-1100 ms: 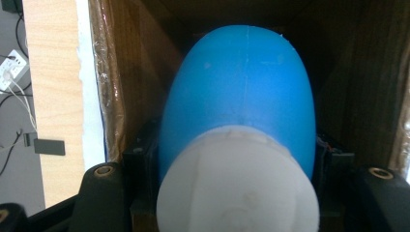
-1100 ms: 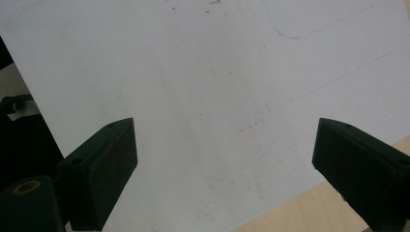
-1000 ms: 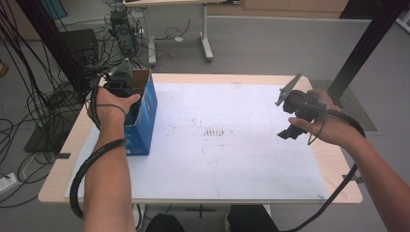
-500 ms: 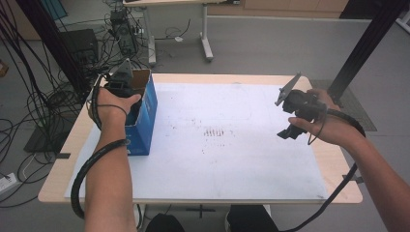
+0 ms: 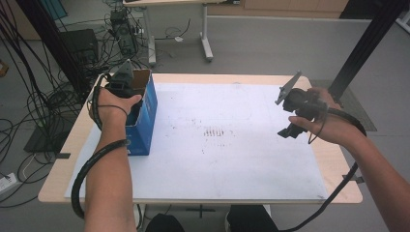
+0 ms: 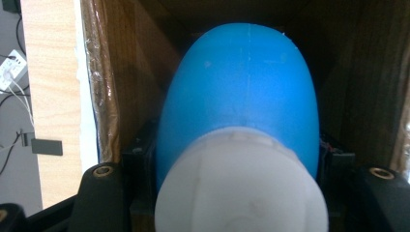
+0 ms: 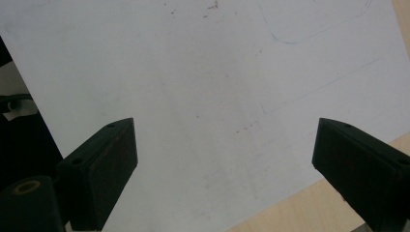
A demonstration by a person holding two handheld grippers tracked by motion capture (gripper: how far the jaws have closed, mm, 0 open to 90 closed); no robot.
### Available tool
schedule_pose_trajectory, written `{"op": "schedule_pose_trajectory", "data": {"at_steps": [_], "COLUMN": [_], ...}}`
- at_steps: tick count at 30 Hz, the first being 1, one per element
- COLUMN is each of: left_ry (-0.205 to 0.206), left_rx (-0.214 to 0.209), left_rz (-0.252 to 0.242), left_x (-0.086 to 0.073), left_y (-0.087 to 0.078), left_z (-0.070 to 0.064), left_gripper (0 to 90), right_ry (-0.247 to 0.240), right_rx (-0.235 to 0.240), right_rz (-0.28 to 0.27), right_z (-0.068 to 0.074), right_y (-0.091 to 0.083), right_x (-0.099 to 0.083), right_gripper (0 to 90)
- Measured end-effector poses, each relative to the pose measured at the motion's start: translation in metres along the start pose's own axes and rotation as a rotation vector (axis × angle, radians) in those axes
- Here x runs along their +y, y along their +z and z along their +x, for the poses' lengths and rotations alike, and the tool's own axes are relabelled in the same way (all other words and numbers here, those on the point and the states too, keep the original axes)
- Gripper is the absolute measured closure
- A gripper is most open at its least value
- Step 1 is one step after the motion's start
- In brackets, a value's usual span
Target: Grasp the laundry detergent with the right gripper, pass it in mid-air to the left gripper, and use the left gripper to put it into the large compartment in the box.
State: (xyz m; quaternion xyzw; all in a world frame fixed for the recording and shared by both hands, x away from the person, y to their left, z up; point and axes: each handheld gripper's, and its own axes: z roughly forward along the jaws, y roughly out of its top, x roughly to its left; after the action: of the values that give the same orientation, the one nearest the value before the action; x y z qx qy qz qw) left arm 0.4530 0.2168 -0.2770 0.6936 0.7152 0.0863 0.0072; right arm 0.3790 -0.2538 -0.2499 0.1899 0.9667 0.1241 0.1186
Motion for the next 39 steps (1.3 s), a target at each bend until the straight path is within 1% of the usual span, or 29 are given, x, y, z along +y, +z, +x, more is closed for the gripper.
{"op": "schedule_pose_trajectory", "data": {"at_steps": [6,13,24,29,39], "left_ry": [-0.001,0.004,0.009,0.007,0.004], "left_rx": [-0.004,0.001,0.003,0.003,0.003], "left_rz": [-0.001,0.001,0.003,0.001,-0.002], "left_x": [-0.0006,-0.0002,-0.0006,-0.0008,-0.0008], "left_y": [0.0000,-0.0004,-0.0011,-0.0011,-0.0010], "left_z": [0.0010,-0.0011,-0.0021,-0.0020,-0.0017], "left_gripper": [36.3,36.4,36.4,36.4,36.4], "right_ry": [0.000,-0.004,0.003,0.008,0.006], "right_rx": [-0.001,-0.002,-0.003,-0.002,0.000], "right_rz": [0.005,0.002,-0.003,-0.014,-0.014], "right_z": [-0.0004,-0.0002,-0.0009,-0.0010,-0.0012], "right_y": [-0.0010,-0.0013,-0.0018,-0.0029,-0.0028], "right_x": [0.0004,0.0008,-0.0022,-0.0031,-0.0025], "right_gripper": [8.9,8.9,8.9,8.9,8.9]}}
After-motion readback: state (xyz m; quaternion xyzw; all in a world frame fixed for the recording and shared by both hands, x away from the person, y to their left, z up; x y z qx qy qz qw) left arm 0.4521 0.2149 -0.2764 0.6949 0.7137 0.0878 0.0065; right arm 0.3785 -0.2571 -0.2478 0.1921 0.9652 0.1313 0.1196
